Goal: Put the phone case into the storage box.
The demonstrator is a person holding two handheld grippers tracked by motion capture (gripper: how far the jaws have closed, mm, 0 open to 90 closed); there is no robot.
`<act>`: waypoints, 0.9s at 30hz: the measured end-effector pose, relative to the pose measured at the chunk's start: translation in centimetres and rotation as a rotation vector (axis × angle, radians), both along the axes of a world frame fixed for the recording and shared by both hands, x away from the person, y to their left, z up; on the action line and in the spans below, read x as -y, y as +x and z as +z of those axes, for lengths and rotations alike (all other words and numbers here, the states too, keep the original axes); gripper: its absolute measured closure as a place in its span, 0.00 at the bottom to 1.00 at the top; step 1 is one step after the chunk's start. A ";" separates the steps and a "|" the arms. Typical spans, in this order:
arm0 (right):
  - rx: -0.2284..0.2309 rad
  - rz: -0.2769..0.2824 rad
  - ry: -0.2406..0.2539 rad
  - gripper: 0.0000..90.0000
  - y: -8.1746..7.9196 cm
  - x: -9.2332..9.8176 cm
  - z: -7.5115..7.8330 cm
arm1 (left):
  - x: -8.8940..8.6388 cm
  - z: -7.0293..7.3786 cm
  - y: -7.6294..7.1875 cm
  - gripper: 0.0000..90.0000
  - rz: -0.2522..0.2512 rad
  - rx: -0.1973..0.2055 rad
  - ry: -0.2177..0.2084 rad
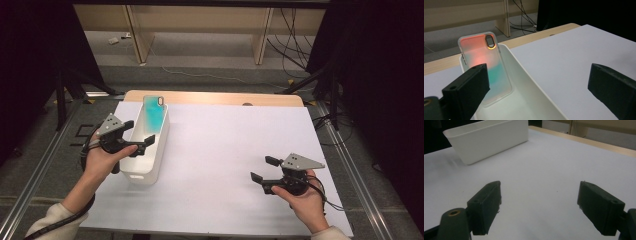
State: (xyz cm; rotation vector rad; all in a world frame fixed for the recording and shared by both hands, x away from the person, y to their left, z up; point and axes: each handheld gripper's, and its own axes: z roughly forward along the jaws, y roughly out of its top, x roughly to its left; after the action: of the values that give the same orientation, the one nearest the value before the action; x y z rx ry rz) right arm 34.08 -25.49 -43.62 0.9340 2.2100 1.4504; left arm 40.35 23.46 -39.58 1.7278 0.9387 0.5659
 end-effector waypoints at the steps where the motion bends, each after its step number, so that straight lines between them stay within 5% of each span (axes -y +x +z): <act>1: 0.008 0.002 -0.002 0.23 0.1 0.0 0.0 | 0.1 0.0 -0.1 0.03 -0.005 0.005 -0.006; 20: 0.001 0.004 0.001 0.22 0.0 -0.1 0.0 | 1.6 -0.5 -3.1 0.05 -0.069 0.039 -0.015; 25: -0.005 0.000 -0.015 0.22 -0.1 0.1 0.2 | 2.1 -1.0 -3.9 0.05 -0.119 0.068 -0.025; 27: -0.009 0.009 0.021 0.22 -0.1 -0.1 0.0 | 2.2 -1.3 -4.1 0.04 -0.138 0.072 -0.028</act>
State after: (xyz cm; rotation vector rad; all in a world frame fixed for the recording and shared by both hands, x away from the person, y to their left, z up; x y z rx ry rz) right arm 34.00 -25.38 -43.64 0.9400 2.2124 1.4791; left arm 36.21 21.22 -40.85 1.7211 0.7669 0.5184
